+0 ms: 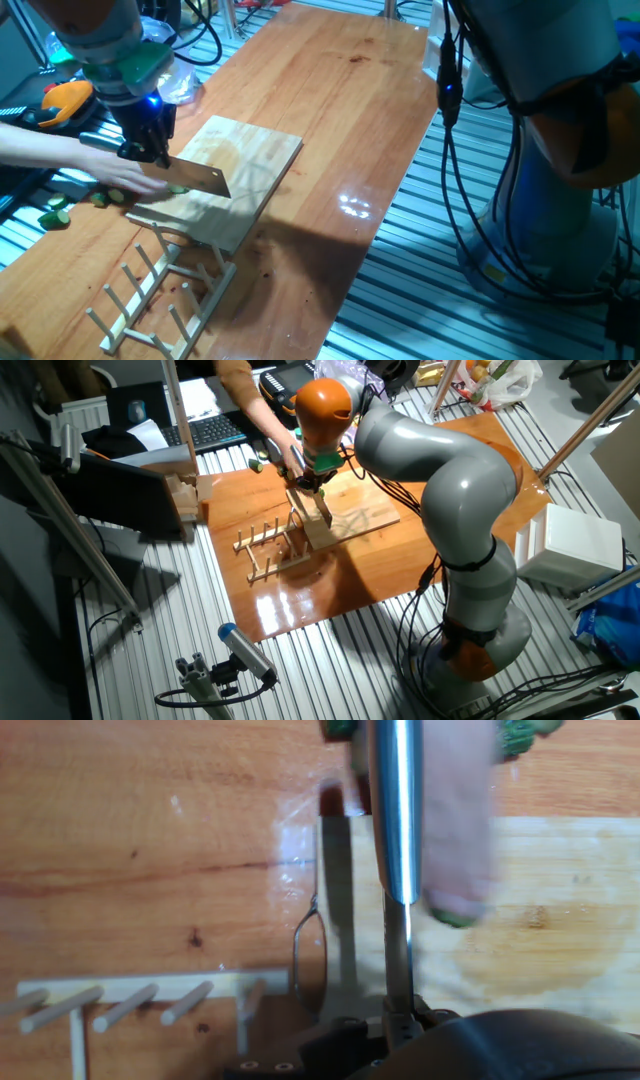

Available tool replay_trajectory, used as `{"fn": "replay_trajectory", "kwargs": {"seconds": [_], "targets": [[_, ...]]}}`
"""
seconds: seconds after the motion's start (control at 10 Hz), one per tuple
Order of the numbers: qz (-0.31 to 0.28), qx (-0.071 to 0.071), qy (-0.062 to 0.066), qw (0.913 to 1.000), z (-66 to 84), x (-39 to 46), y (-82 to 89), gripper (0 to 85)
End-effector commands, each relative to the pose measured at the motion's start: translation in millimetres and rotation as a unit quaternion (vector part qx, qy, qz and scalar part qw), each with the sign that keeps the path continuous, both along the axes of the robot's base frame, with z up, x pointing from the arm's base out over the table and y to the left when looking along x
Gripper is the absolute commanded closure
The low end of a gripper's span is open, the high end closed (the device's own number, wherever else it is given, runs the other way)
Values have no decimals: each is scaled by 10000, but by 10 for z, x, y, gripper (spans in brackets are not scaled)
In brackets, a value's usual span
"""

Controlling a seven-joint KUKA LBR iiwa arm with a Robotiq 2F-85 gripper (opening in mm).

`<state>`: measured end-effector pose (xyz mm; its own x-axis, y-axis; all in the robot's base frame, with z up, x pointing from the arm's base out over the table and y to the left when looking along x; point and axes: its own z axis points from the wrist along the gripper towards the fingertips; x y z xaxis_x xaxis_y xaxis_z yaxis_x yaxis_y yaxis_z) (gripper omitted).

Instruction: Chop the cucumber into shreds

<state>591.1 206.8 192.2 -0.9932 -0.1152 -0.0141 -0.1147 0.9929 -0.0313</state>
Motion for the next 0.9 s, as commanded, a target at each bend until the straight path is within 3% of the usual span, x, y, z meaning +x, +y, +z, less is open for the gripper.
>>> {"fn": "replay_trajectory", "kwargs": {"seconds": [0.0,0.3,0.4,0.6,0.7,0.8], "targets": [[33,-6,25,10000,3,-18,22,850],[-169,-28,95,9998,57,-60,121,850],[-330,123,195,9992,62,-83,136,850],[-406,-64,70,9991,55,-62,139,850],[-337,-4,91,9994,36,-51,133,850],[-254,-58,92,9996,34,-43,151,850]]}}
